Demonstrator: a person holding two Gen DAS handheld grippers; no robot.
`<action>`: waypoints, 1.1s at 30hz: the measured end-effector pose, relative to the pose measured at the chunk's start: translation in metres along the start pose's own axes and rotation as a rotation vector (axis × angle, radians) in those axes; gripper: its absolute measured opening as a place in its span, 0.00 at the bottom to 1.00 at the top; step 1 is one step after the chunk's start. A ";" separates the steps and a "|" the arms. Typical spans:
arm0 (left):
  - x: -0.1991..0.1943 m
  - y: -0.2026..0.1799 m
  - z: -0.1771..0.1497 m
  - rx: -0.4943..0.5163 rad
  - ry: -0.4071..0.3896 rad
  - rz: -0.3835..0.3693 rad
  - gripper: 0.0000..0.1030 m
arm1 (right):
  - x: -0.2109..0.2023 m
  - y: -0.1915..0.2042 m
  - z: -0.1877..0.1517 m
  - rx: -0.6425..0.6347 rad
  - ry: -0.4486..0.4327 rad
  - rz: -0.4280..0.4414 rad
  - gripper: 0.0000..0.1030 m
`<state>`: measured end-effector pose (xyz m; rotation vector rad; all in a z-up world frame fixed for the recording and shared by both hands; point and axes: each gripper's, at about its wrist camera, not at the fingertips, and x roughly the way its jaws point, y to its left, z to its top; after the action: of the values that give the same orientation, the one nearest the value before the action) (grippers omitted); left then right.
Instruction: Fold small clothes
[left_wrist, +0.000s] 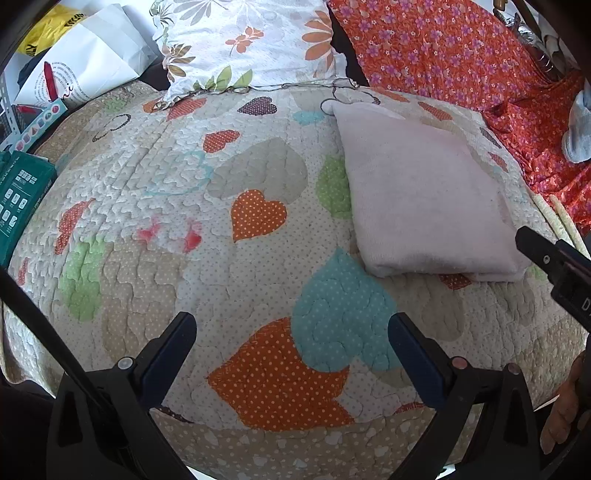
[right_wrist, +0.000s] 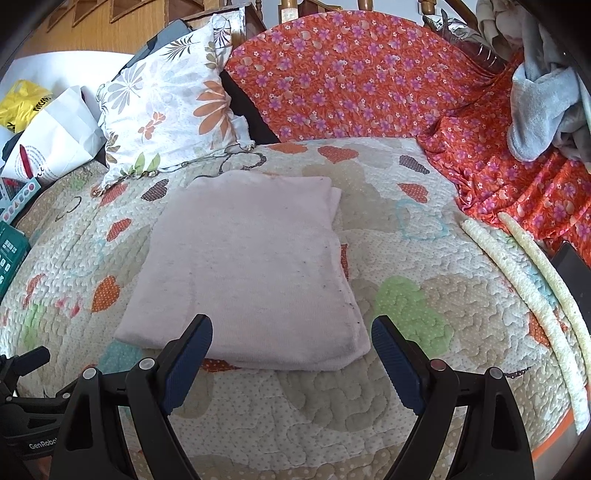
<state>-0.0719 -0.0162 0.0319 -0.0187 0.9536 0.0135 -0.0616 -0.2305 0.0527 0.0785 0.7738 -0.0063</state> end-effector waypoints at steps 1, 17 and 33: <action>-0.001 0.000 0.000 -0.001 -0.003 0.000 1.00 | 0.000 0.001 0.000 -0.002 0.003 0.001 0.89; 0.018 0.032 0.067 -0.092 -0.016 0.047 1.00 | 0.010 -0.002 0.045 -0.074 -0.009 -0.019 0.89; 0.119 0.010 0.102 0.026 0.179 -0.015 1.00 | 0.130 -0.081 0.102 0.239 0.179 0.129 0.89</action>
<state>0.0802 -0.0032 -0.0058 -0.0028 1.1322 -0.0149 0.0996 -0.3153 0.0293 0.3603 0.9435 0.0309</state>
